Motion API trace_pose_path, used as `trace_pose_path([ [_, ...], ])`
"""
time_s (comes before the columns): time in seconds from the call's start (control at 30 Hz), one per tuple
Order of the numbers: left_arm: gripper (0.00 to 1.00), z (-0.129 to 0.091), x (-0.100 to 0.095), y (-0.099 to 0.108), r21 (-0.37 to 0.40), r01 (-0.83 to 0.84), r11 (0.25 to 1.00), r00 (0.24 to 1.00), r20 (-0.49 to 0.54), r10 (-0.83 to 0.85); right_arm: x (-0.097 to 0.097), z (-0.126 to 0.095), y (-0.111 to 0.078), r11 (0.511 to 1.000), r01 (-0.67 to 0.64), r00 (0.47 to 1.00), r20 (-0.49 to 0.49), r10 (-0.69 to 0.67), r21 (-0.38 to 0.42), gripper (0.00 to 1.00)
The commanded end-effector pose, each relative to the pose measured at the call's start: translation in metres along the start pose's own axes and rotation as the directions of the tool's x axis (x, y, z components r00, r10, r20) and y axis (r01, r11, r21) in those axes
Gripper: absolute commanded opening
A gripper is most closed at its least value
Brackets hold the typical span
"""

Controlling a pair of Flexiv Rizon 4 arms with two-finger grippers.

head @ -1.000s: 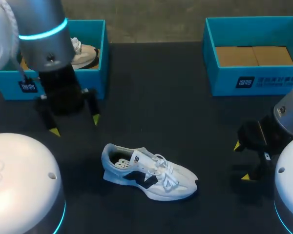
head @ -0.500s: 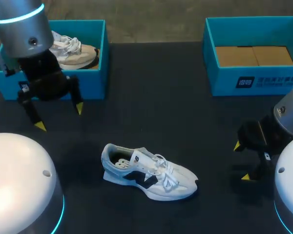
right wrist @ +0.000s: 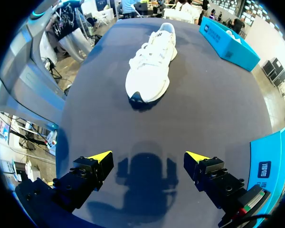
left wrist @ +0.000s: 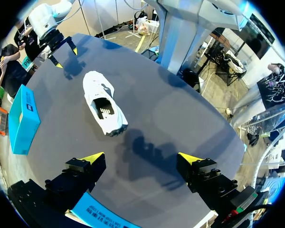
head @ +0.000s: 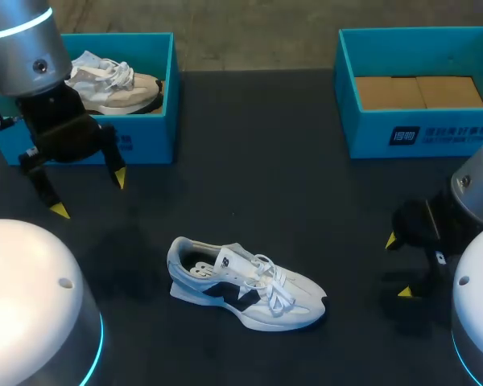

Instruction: Take the shoe out of the shoebox, open the shoe tongue, remove and reinsert the insole, then place the shoe into the shoebox

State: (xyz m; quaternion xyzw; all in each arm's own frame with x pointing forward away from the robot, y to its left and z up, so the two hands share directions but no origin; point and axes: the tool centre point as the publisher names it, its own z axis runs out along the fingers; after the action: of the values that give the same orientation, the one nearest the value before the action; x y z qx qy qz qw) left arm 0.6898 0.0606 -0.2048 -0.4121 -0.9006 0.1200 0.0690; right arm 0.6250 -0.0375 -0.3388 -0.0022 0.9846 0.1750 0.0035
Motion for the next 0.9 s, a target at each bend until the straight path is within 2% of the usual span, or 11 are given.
trace_pose_path([
  [0.03,1.00,0.006,0.003,0.000,-0.008,0.064,0.998,0.998,0.018,-0.064,0.002,0.000,0.001,1.000,-0.001,1.000,0.004,0.001,0.005,1.00],
  [0.07,1.00,0.014,0.007,-0.002,-0.001,0.123,0.992,0.991,0.058,-0.122,0.002,0.000,0.001,1.000,-0.001,1.000,0.004,0.001,0.005,1.00],
  [0.17,1.00,0.037,0.022,-0.003,0.162,0.291,0.943,0.948,0.080,-0.307,0.002,0.000,0.001,1.000,-0.001,1.000,0.004,0.001,0.005,1.00],
  [0.2,1.00,0.043,0.026,-0.001,0.237,0.326,0.915,0.935,0.058,-0.349,0.002,0.000,0.001,1.000,-0.001,1.000,0.004,0.001,0.005,1.00],
  [0.27,1.00,0.053,0.033,0.003,0.308,0.384,0.871,0.903,0.071,-0.423,0.002,0.000,0.001,1.000,-0.001,1.000,0.004,0.001,0.005,1.00],
  [0.3,1.00,0.056,0.037,0.003,0.373,0.374,0.849,0.905,0.054,-0.422,0.002,0.000,0.001,1.000,-0.001,1.000,0.004,0.001,0.005,1.00],
  [0.47,1.00,0.056,0.057,0.006,0.532,0.361,0.766,0.872,0.099,-0.479,0.002,0.000,0.001,1.000,-0.001,1.000,0.004,0.001,0.005,1.00],
  [0.6,1.00,0.058,0.060,0.006,0.592,0.315,0.742,0.860,0.152,-0.487,0.002,0.000,0.001,1.000,-0.001,1.000,0.004,0.001,0.005,1.00],
  [0.8,1.00,0.071,0.049,0.005,0.666,0.260,0.699,0.835,0.208,-0.509,0.002,0.000,0.001,1.000,-0.001,1.000,0.004,0.001,0.005,1.00],
  [0.9,1.00,0.078,0.043,0.009,0.692,0.264,0.672,0.836,0.183,-0.517,0.002,0.000,0.001,1.000,-0.001,1.000,0.004,0.001,0.005,1.00],
])
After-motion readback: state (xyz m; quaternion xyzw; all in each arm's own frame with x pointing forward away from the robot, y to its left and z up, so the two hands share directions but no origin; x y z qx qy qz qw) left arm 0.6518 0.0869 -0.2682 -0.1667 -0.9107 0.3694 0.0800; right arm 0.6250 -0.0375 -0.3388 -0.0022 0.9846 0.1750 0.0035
